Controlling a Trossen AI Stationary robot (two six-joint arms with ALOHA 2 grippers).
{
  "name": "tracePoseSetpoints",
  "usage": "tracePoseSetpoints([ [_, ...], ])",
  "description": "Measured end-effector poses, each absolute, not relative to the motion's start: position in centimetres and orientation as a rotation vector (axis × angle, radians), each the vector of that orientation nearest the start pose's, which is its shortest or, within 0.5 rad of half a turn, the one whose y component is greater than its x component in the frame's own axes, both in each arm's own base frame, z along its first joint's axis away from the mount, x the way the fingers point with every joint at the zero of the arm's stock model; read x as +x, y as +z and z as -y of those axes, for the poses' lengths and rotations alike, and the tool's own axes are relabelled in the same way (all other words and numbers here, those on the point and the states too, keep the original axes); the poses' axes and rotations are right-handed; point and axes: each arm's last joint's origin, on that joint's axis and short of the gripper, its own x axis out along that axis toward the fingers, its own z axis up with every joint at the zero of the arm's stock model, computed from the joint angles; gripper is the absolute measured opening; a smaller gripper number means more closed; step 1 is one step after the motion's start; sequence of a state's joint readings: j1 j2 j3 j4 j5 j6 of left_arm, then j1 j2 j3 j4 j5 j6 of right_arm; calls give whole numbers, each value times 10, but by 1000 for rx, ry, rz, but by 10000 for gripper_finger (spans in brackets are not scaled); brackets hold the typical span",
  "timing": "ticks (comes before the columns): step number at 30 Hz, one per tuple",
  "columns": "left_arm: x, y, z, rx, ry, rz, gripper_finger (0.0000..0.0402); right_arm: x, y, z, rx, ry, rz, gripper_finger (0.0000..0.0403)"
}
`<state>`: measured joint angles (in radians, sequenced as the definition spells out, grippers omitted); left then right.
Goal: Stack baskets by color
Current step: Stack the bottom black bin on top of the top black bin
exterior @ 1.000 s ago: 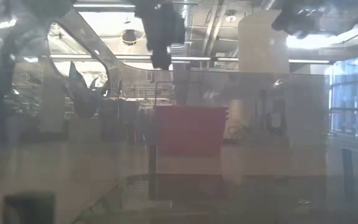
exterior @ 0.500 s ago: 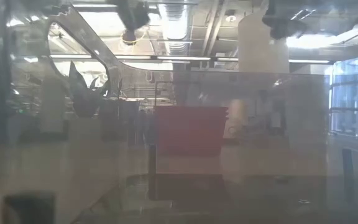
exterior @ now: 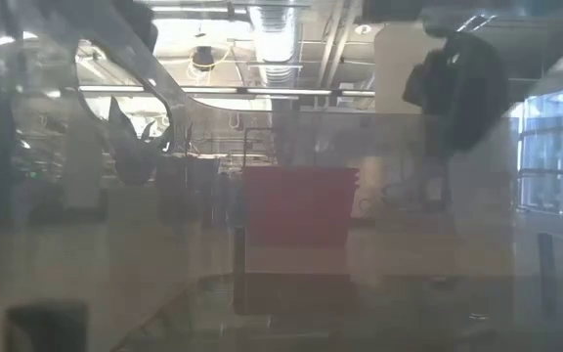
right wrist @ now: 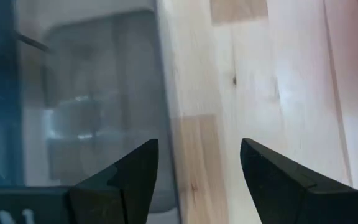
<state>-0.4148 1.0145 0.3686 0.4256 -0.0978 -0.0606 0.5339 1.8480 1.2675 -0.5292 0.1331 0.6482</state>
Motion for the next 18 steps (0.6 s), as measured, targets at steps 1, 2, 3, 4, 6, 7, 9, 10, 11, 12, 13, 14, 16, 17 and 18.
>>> tracePoseSetpoints([
  [1, 187, 198, 81, -10, -296, -214, 78, 323, 184, -187, 215, -6, -1119, 249],
  [2, 184, 190, 82, -13, -282, -212, 78, 324, 180, -187, 218, -15, -1126, 249],
  [3, 181, 183, 82, -16, -269, -213, 78, 324, 178, -187, 221, -22, -1133, 247],
  [4, 178, 177, 83, -20, -252, -211, 78, 324, 177, -186, 223, -32, -1142, 243],
  [6, 175, 166, 83, -23, -219, -222, 78, 325, 173, -187, 240, -50, -1145, 225],
  [7, 173, 161, 82, -26, -202, -241, 78, 325, 171, -187, 244, -59, -1155, 210],
  [9, 173, 153, 81, -31, -163, -280, 78, 323, 172, -187, 249, -63, -1169, 165],
  [10, 174, 150, 81, -36, -143, -296, 78, 324, 172, -187, 259, -63, -1161, 135],
  [11, 173, 147, 80, -37, -126, -310, 78, 324, 173, -188, 268, -61, -1155, 102],
  [12, 173, 144, 80, -32, -110, -321, 78, 324, 174, -187, 269, -62, -1155, 67],
  [13, 174, 142, 80, -27, -97, -331, 78, 323, 176, -187, 271, -55, -1153, 35],
  [14, 175, 139, 80, -22, -81, -343, 78, 323, 179, -187, 278, -47, -1147, 20],
  [16, 175, 136, 79, -7, -45, -359, 78, 322, 188, -186, 296, -41, -1117, 16],
  [17, 176, 134, 79, -3, -33, -360, 78, 320, 195, -185, 303, -23, -1108, 14],
  [18, 176, 133, 79, 5, -18, -367, 78, 319, 203, -182, 310, -10, -1092, 9],
])
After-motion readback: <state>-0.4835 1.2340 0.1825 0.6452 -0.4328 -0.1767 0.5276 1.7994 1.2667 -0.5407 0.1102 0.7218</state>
